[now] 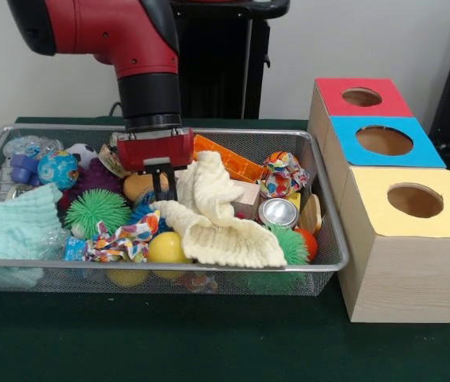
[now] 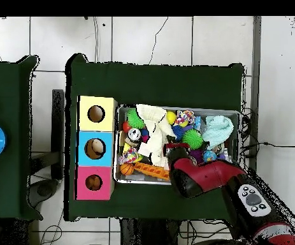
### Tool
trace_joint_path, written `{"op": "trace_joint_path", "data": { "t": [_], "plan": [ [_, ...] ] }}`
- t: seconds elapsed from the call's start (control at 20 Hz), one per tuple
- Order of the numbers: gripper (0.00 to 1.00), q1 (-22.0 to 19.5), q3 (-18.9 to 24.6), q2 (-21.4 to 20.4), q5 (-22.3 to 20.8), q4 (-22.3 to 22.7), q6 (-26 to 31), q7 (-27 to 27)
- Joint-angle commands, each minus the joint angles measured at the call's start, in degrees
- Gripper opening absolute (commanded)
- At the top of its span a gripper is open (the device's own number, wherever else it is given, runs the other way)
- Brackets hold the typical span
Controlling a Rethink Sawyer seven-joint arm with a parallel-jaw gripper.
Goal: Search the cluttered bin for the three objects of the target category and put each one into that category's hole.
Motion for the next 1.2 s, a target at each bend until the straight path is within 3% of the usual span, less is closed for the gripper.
{"op": "trace_joint_path", "data": {
  "t": [0.05, 0.3, 0.65, 0.85, 0.95, 1.2],
  "plan": [
    [0.0, 1.05, -3.36, 1.62, -2.13, -5.34, -1.03, 0.56],
    [0.0, -1.57, 0.01, -1.39, -3.92, -2.66, 2.29, 1.06],
    [0.0, -12.4, 12.16, -10.11, -4.73, 6.27, 11.92, -2.11],
    [0.0, -15.17, 14.78, -10.97, -3.99, 7.94, 13.59, -3.82],
    [0.0, -16.6, 15.79, -11.05, -4.07, 8.87, 13.9, -4.11],
    [0.0, -14.67, 11.46, -11.5, -4.78, 10.46, 9.72, -0.98]
  ]
}}
